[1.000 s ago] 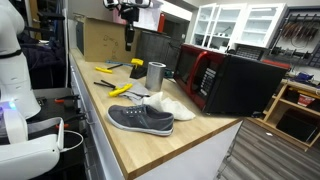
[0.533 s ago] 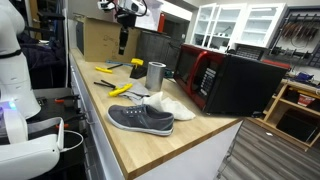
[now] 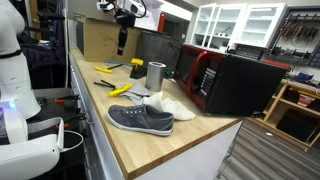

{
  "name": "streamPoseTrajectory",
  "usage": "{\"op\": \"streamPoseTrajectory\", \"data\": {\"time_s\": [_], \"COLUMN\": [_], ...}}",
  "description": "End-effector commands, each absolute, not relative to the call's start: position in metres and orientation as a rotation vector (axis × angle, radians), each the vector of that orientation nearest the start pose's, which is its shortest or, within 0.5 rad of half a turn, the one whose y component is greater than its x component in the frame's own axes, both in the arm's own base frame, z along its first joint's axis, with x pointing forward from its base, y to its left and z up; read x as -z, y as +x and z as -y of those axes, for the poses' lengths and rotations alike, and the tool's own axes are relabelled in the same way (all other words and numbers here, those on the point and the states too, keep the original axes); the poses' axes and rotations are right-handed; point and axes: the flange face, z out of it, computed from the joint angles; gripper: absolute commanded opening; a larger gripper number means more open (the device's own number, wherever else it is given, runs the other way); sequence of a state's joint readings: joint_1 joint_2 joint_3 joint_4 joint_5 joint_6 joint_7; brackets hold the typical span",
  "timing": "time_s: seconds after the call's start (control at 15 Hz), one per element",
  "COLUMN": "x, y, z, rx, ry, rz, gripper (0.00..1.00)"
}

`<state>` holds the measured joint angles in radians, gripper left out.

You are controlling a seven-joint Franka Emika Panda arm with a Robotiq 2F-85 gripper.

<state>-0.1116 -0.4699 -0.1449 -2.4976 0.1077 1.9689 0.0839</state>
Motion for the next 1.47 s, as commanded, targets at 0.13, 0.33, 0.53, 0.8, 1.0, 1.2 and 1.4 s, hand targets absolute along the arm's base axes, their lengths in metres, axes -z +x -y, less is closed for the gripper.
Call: {"op": "streamPoseTrajectory", "data": {"time_s": [0.13, 0.33, 0.53, 0.8, 1.0, 1.2, 1.4], "x": [-0.444, -0.444, -0.444, -0.444, -0.442, -0.433, -0.414], "y": [0.382, 0.382, 0.382, 0.382, 0.385, 0.393, 0.396], "z": [0.094, 0.094, 0.094, 0.094, 0.095, 0.098, 0.106], "rx": [-0.078, -0.078, -0.078, -0.078, -0.072, -0.060, -0.081], "ry": [-2.923, -2.922, -2.922, -2.922, -2.934, -2.929, -2.940], "rz": [-0.543, -0.543, -0.544, -0.543, -0.538, -0.545, -0.565], "gripper": [0.86, 0.86, 0.86, 0.86, 0.99, 1.00, 1.00]}}
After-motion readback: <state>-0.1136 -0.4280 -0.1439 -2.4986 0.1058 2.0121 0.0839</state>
